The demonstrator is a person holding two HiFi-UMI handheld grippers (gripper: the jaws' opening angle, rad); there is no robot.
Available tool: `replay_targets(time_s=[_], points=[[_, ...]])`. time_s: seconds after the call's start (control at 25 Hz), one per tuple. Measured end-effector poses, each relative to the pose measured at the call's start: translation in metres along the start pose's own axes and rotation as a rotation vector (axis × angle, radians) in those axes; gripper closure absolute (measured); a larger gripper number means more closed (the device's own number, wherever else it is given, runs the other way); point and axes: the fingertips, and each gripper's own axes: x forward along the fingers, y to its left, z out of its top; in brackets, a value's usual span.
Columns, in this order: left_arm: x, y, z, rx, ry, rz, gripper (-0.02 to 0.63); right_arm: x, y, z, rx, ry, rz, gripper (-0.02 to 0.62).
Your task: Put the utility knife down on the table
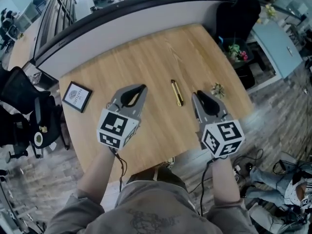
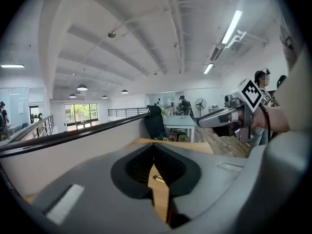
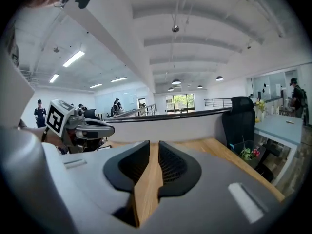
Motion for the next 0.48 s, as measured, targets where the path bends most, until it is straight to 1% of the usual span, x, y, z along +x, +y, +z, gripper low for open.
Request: replay_targets(time_s=[0.12, 0.28, 0.48], points=[[-0.019, -0.013, 0.016, 0.013, -0.028, -0.001, 0.607, -0.034, 0.017, 0.015, -0.017, -0.045, 0.011, 0.534], [-0.037, -0.028, 0.033, 0.031, -0.050, -0.002, 0.607, -0.072, 0.033, 0.027, -0.043, -0.081, 0.014, 0.552], [-0.059, -0.050, 0.047, 0.039, -0.075, -0.028, 0.607, -0.111, 0.045, 0.028, -0.009, -0.108, -0.002, 0.563]])
